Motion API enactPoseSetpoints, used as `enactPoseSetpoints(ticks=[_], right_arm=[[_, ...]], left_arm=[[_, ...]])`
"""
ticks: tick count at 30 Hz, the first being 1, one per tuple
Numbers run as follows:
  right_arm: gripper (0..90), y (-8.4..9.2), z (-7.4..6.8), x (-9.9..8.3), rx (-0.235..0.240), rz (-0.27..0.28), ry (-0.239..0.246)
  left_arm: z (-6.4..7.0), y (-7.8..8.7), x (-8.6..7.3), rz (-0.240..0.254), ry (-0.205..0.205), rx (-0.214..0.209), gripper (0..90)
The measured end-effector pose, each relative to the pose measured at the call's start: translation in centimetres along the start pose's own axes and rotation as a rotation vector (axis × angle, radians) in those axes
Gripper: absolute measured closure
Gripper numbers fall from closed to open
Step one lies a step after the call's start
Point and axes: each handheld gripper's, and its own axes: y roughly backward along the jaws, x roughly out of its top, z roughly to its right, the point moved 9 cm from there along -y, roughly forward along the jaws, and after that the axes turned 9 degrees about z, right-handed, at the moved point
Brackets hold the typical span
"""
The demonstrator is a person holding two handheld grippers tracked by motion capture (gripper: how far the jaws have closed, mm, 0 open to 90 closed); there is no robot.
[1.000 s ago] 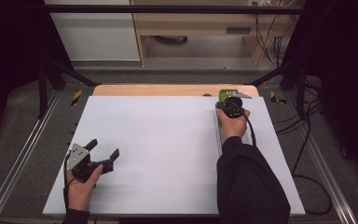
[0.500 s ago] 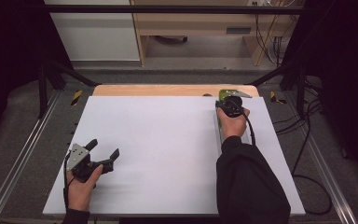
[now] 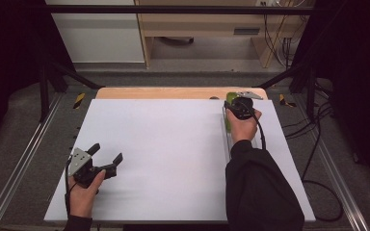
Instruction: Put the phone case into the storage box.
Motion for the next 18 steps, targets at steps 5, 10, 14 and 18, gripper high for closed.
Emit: enactPoseSetpoints(ticks=[5, 10, 14, 18], right_arm=[[48.0, 0.7, 0.4, 0.8, -0.021, 0.006, 0.007], [31.3, 1.7, 0.5, 1.0, -0.038, -0.018, 0.01], [19.8, 2.4, 0.0, 2.0, -0.037, 0.015, 0.014], [9.9, 2.6, -0.8, 2.0, 0.011, -0.003, -0.016]], left_arm=[[0.0, 0.0, -0.2, -0.007, -0.003, 0.0, 2.4], [-0.2, 0.0, -0.2, -0.006, 0.007, 0.004, 2.2], [0.1, -0.1, -0.4, -0.019, -0.008, 0.002, 2.1], [0.5, -0.2, -0.2, -0.024, -0.037, -0.001, 2.2]])
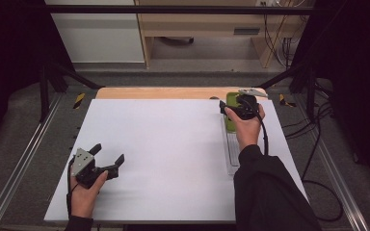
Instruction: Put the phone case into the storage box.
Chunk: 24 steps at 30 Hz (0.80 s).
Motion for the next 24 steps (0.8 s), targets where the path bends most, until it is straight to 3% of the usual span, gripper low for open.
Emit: enactPoseSetpoints(ticks=[3, 7, 9, 16, 24], right_arm=[[7.4, 0.2, -0.5, -0.3, 0.009, -0.016, 0.045], [7.4, 0.8, -1.4, -0.5, 0.038, -0.034, 0.055], [6.7, 1.1, -1.7, -0.4, 0.056, -0.013, 0.047], [7.4, 1.3, -1.1, 0.9, 0.022, 0.028, 0.011], [8.2, 1.2, -0.6, 1.9, 0.05, 0.081, -0.014]], left_arm=[[0.5, 0.1, 0.2, 0.005, -0.006, -0.003, 2.1], [1.0, 0.0, 0.2, -0.001, -0.022, -0.017, 2.0], [0.9, -0.1, 0.2, -0.001, -0.022, -0.017, 1.9], [1.0, 0.0, -0.1, -0.005, -0.003, -0.023, 1.9], [1.3, 0.2, -0.1, -0.013, -0.023, -0.017, 1.8]])
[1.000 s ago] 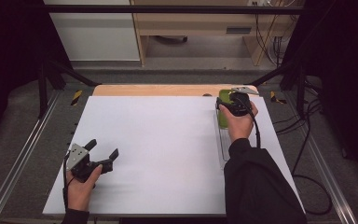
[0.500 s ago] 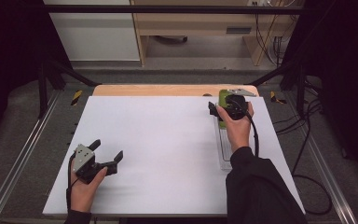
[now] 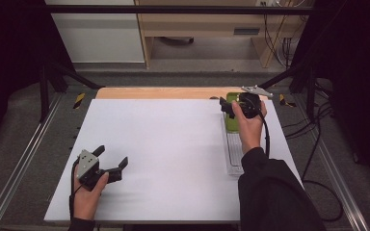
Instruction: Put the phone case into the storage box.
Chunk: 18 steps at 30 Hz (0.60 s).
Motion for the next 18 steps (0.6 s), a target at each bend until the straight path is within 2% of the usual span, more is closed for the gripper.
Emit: enactPoseSetpoints(ticks=[3, 7, 11, 14, 16, 18], right_arm=[[8.0, -0.1, 0.1, -0.1, 0.015, 0.006, 0.003], [8.1, 0.2, 0.0, 0.1, 0.026, 0.016, 0.006], [8.2, 0.8, -0.1, 0.5, 0.038, 0.03, 0.009], [8.2, 1.6, -0.4, 0.7, 0.061, 0.036, 0.014], [8.2, 2.4, -0.5, 1.0, 0.065, 0.071, 0.019], [7.9, 3.0, -0.5, 1.0, 0.069, 0.082, 0.014]], left_arm=[[0.1, 0.4, 0.2, 0.011, 0.015, 0.002, 1.9], [0.0, 0.8, 0.2, 0.009, -0.001, 0.003, 1.8], [-0.2, 0.8, 0.2, 0.013, 0.013, 0.007, 1.9], [-0.1, 0.9, 0.2, 0.012, 0.009, 0.007, 1.9], [0.1, 1.0, 0.5, 0.019, 0.006, 0.003, 1.9], [0.3, 1.0, 0.5, 0.019, 0.007, 0.0, 1.8]])
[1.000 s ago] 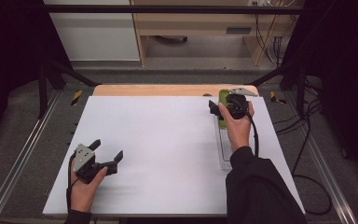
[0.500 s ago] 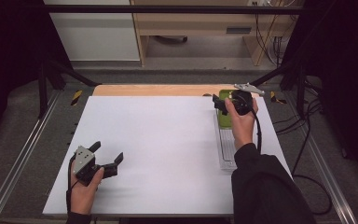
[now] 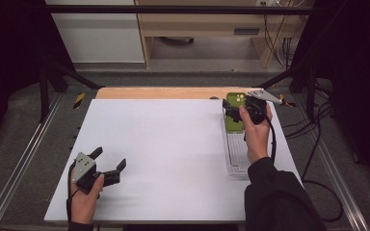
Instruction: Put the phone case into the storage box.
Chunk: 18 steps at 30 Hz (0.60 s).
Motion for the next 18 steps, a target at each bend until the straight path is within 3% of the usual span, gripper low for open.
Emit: enactPoseSetpoints(ticks=[4, 15, 18], right_arm=[[7.5, 0.9, 0.3, -0.1, -0.017, 0.026, 0.01], [6.9, 2.3, 0.8, 0.6, -0.007, 0.069, -0.003], [7.8, 2.7, 0.9, 0.9, -0.011, 0.07, 0.016]], left_arm=[[0.1, -0.2, -0.2, -0.006, 0.004, -0.003, 1.9], [-0.1, 0.2, 0.3, 0.01, 0.002, 0.004, 1.8], [-0.2, 0.5, 0.5, 0.016, 0.005, 0.007, 1.8]])
